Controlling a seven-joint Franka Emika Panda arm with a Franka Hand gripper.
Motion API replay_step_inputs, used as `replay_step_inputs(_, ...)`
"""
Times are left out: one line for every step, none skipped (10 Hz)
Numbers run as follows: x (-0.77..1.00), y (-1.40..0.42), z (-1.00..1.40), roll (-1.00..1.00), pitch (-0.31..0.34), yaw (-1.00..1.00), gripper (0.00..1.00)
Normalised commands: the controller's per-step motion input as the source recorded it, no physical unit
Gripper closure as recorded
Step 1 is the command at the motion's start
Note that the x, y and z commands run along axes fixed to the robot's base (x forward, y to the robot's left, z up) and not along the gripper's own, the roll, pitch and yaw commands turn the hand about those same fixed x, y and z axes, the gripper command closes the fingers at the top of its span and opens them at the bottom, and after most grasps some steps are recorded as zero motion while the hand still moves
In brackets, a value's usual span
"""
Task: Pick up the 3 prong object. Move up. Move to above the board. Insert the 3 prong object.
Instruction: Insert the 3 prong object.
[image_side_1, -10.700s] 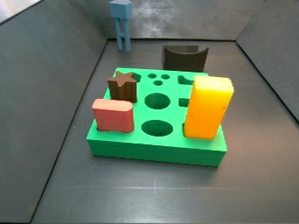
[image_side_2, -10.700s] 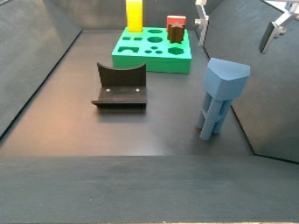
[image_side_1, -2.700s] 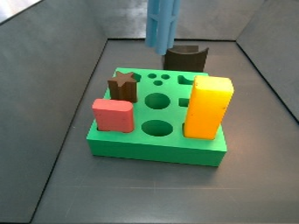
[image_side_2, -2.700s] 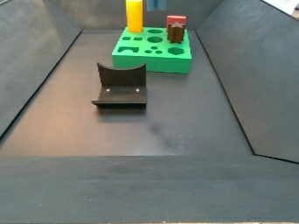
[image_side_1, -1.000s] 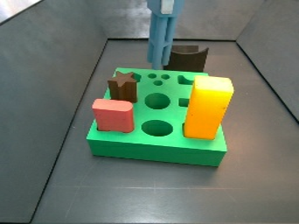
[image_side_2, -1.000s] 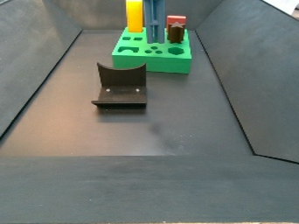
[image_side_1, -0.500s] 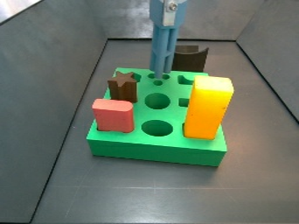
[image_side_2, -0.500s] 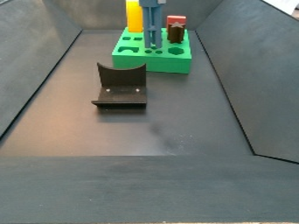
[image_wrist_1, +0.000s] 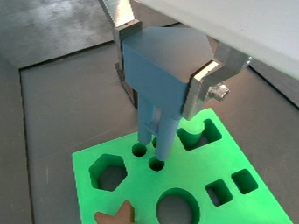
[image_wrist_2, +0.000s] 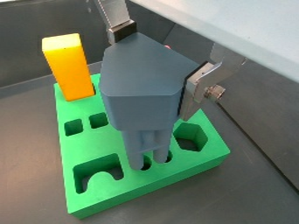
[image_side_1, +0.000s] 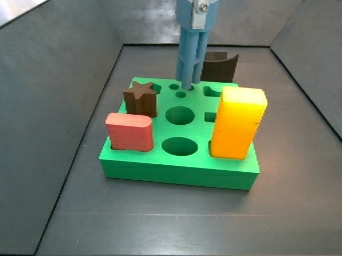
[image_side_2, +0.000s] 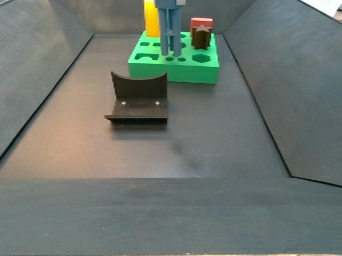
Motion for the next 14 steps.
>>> replay_step_inputs(0.00,0.00,-0.16,0.03,0.000,0.00,1.00)
replay_step_inputs(0.00,-0.04,-0.25,0.03,0.000,0.00,1.00)
replay_step_inputs(0.00,-0.03,-0.21,0.03,0.000,0.00,1.00)
replay_step_inputs(0.00,-0.05,-0.19,0.03,0.000,0.00,1.00)
replay_step_inputs(0.00,-0.05,-0.17,0.04,0.000,0.00,1.00)
replay_step_inputs(0.00,0.00,-0.15,0.06,0.000,0.01,1.00)
replay_step_inputs(-0.07,0.00,-0.08,0.01,0.000,0.03,1.00)
replay_step_inputs(-0.12,0.00,-0.06,0.00,0.000,0.05,1.00)
replay_step_inputs(-0.14,0.00,0.00,0.00,-0.014,0.07,1.00)
replay_step_inputs(-0.07,0.00,0.00,-0.06,-0.037,0.09,1.00)
replay_step_inputs(-0.10,0.01,0.02,-0.05,-0.037,0.06,1.00)
replay_step_inputs(-0.08,0.00,0.10,-0.08,-0.049,0.06,1.00)
replay_step_inputs(-0.06,0.00,0.16,-0.08,-0.047,0.05,1.00)
replay_step_inputs(-0.07,0.00,0.10,-0.08,-0.057,0.04,1.00)
